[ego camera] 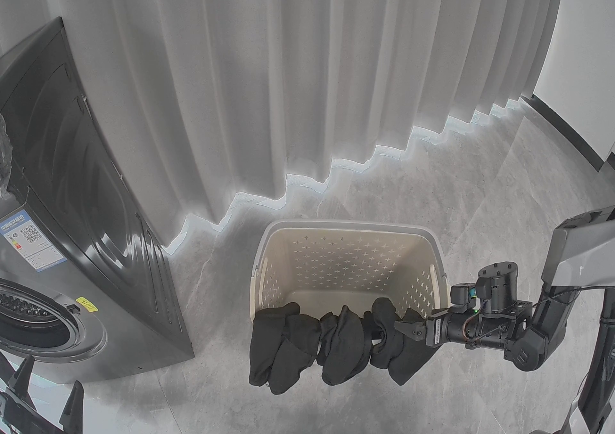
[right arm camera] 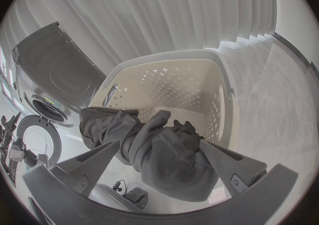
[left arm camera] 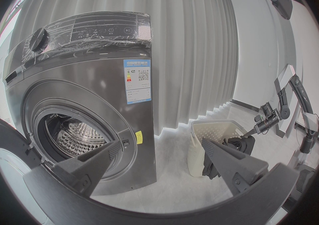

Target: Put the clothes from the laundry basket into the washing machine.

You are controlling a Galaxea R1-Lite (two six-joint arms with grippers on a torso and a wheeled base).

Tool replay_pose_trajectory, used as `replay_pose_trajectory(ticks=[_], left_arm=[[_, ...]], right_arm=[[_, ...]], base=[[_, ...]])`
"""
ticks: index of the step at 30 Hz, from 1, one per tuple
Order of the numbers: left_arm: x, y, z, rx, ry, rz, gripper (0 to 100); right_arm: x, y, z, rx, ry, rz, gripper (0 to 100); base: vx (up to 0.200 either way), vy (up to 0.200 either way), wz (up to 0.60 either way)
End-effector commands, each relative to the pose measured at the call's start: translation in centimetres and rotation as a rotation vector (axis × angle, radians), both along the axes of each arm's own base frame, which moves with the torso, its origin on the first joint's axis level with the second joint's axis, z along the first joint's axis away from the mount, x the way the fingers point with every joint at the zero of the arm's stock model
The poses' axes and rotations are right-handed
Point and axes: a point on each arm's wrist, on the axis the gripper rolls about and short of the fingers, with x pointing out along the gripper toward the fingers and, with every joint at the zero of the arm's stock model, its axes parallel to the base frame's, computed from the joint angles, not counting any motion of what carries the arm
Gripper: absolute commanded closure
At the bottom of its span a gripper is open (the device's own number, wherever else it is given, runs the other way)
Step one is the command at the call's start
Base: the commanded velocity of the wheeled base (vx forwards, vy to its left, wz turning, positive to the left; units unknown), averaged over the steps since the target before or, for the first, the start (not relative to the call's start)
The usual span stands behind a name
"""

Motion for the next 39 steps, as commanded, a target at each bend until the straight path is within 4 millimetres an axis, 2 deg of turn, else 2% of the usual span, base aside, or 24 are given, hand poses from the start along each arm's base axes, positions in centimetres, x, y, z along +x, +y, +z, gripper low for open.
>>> replay_pose_trajectory(ticks=[1,7,16,26,27,39], left_arm=[[0.0,0.0,-0.5,0.000,0.003,0.000,0],[0.0,0.0,-0.5,0.000,0.003,0.000,0],[0.0,0.0,-0.5,0.000,0.003,0.000,0],[0.0,0.0,-0.5,0.000,0.003,0.000,0],[0.0,0.0,-0.5,0.000,0.004,0.000,0],[0.0,0.0,-0.5,0.000,0.004,0.000,0]], right_arm=[[-0.1,0.7,0.2,0.009,-0.023,0.023,0],[-0.4,1.3,0.3,0.013,-0.035,0.047,0],[0.2,1.5,-1.9,-0.034,-0.003,0.063,0],[1.0,1.9,-2.0,-0.062,-0.041,0.069,0],[1.1,2.0,-2.1,-0.065,-0.044,0.071,100],[1.6,2.2,-2.1,-0.072,-0.060,0.066,100]], base=[[0.000,0.000,0.00],[0.000,0.000,0.00],[0.000,0.000,0.00],[0.000,0.000,0.00],[0.000,0.000,0.00],[0.000,0.000,0.00]])
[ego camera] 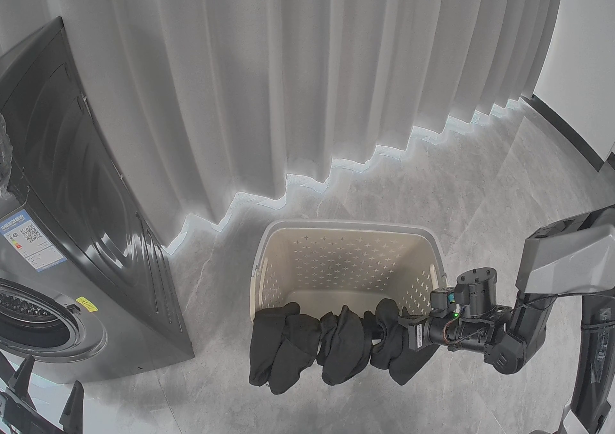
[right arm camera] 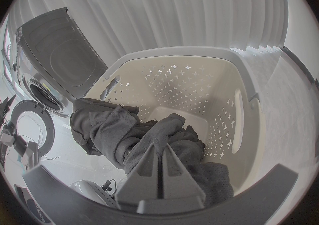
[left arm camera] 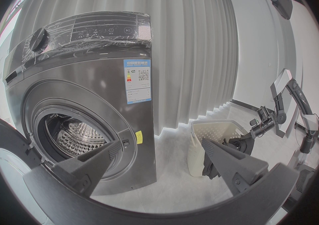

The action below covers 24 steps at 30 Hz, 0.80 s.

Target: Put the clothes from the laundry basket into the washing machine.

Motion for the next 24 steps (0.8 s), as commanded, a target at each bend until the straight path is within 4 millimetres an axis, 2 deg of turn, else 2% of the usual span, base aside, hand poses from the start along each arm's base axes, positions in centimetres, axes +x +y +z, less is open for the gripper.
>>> replay_pose_trajectory(ticks=[1,6,9,10,11,14,18,24], left_arm=[[0.0,0.0,-0.5,0.000,0.004,0.000,0],[0.0,0.0,-0.5,0.000,0.004,0.000,0],[0.0,0.0,-0.5,0.000,0.004,0.000,0],[0.0,0.0,-0.5,0.000,0.004,0.000,0],[0.0,0.0,-0.5,0.000,0.003,0.000,0],[0.0,0.0,-0.5,0.000,0.003,0.000,0],[0.0,0.0,-0.5,0.000,0.003,0.000,0],[0.0,0.0,-0.5,0.000,0.003,0.000,0]], right_arm=[[0.0,0.0,0.0,0.002,-0.002,0.000,100],[0.2,0.0,0.7,0.015,-0.023,-0.003,100],[0.0,0.0,3.9,0.073,-0.124,-0.001,100],[0.0,0.0,3.9,0.073,-0.124,-0.001,100],[-0.4,0.0,5.9,0.108,-0.172,0.000,100],[-2.3,0.6,9.1,0.202,-0.212,0.018,100],[-4.5,1.7,11.1,0.309,-0.215,0.049,100],[-5.9,2.5,13.7,0.438,-0.232,0.079,100]], base=[[0.000,0.000,0.00],[0.000,0.000,0.00],[0.000,0.000,0.00],[0.000,0.000,0.00],[0.000,0.000,0.00],[0.000,0.000,0.00],[0.000,0.000,0.00],[0.000,0.000,0.00]])
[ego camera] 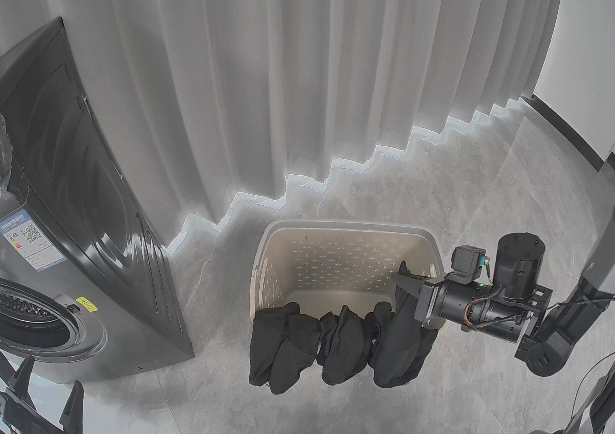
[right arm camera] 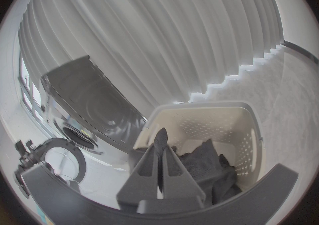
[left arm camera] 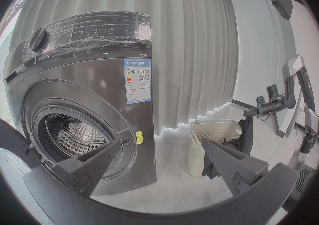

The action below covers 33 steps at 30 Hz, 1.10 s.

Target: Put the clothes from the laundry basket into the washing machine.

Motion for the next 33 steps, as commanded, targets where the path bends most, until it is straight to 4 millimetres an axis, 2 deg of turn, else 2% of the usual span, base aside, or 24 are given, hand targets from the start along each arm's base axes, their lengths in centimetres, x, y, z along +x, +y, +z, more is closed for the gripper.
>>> replay_pose_trajectory(ticks=[1,7,10,18,26,28,33], left_arm=[[0.0,0.0,-0.5,0.000,0.003,0.000,0],[0.0,0.0,-0.5,-0.002,0.004,0.000,0],[0.0,0.0,-0.5,-0.002,0.004,0.000,0],[0.0,0.0,-0.5,0.000,0.004,0.000,0],[0.0,0.0,-0.5,-0.002,0.004,0.001,0],[0.0,0.0,-0.5,-0.002,0.004,0.001,0],[0.0,0.0,-0.5,-0.003,0.005,0.001,0]], right_arm=[[-2.3,0.6,3.9,0.118,-0.080,0.057,100],[-4.2,1.4,5.6,0.251,-0.036,0.112,100],[-4.4,1.5,6.1,0.292,-0.026,0.123,100],[-4.9,1.2,7.8,0.386,-0.014,0.187,100],[-6.8,0.5,10.8,0.537,0.065,0.273,100],[-7.1,0.5,11.0,0.543,0.082,0.281,100],[-7.6,0.6,10.9,0.520,0.062,0.295,100]], base=[[0.000,0.000,0.00],[0.000,0.000,0.00],[0.000,0.000,0.00],[0.000,0.000,0.00],[0.000,0.000,0.00],[0.000,0.000,0.00],[-0.200,0.000,0.00]])
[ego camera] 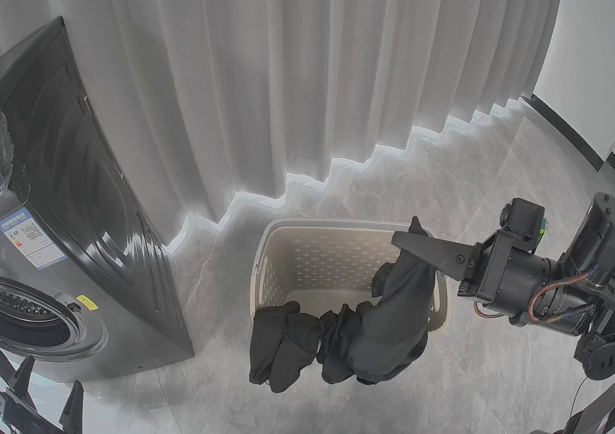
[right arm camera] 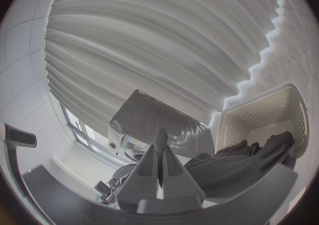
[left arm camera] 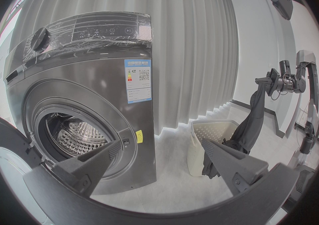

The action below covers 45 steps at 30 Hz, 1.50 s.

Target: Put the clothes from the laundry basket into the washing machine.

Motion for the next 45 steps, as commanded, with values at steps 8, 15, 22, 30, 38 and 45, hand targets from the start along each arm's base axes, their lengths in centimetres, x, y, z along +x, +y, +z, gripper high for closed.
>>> replay_pose_trajectory(ticks=[8,15,22,30,38,45], left_arm=[[0.0,0.0,-0.5,0.000,0.004,0.001,0],[0.0,0.0,-0.5,0.002,0.004,0.001,0],[0.0,0.0,-0.5,0.002,0.006,0.001,0],[0.0,0.0,-0.5,0.002,0.004,0.001,0],[0.0,0.0,-0.5,0.003,0.004,0.001,0],[0.0,0.0,-0.5,0.003,0.004,0.001,0]], right_arm=[[-0.4,-0.3,1.0,0.020,-0.054,0.007,100],[-0.5,-0.4,1.4,0.020,-0.095,0.123,100],[-0.4,-1.8,1.0,0.022,-0.146,0.247,100],[-2.9,-2.2,0.8,0.018,-0.175,0.345,100],[-5.8,-3.7,1.7,0.035,-0.252,0.533,100],[-6.1,-4.0,1.7,0.046,-0.291,0.558,100]], base=[[-0.175,0.000,0.00],[-0.057,0.000,0.00],[-0.200,0.000,0.00],[-0.150,0.000,0.00],[0.000,0.000,0.00],[0.000,0.000,0.00]])
